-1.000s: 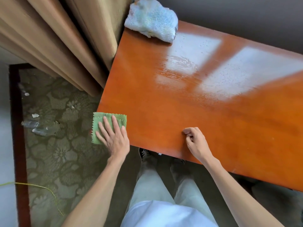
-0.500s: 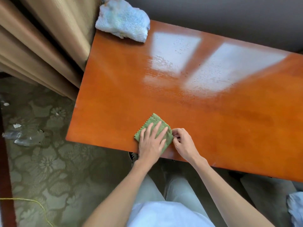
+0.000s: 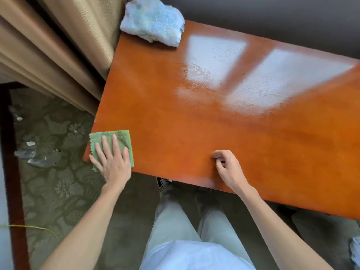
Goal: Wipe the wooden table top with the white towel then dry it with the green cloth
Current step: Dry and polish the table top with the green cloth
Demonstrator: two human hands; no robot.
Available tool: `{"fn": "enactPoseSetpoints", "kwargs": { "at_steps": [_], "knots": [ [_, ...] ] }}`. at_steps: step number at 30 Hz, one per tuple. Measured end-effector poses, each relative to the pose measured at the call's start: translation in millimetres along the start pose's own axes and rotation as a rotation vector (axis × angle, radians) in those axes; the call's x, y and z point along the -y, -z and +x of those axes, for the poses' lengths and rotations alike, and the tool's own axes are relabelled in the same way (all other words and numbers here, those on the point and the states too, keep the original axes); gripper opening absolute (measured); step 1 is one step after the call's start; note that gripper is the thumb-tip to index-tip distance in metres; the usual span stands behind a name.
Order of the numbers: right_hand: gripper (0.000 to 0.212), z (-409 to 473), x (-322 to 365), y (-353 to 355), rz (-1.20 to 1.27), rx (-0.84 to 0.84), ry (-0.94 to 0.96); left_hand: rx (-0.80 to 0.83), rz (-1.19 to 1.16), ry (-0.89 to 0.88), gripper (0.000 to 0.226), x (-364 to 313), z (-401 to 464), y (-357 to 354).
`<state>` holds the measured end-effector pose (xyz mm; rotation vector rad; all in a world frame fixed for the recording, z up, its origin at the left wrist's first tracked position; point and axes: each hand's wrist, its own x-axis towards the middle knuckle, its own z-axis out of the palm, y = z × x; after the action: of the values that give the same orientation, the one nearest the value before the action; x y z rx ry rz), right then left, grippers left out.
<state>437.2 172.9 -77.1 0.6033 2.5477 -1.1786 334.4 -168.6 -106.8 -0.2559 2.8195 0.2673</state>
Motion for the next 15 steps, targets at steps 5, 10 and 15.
{"fn": "enactPoseSetpoints", "kwargs": {
  "at_steps": [5,10,15],
  "knots": [
    [0.027,-0.1,-14.3,16.3,0.013,-0.032,-0.035,0.094,0.027,-0.177,0.069,-65.3,-62.9,-27.5],
    [0.028,-1.0,-32.6,37.1,0.016,-0.067,-0.056,0.139,0.092,-0.496,0.070,-148.8,-126.0,-65.1],
    [0.027,-2.8,-50.7,52.9,0.039,-0.085,-0.093,0.190,0.218,-0.761,0.075,-217.1,-143.4,-86.2]
  ]
}}
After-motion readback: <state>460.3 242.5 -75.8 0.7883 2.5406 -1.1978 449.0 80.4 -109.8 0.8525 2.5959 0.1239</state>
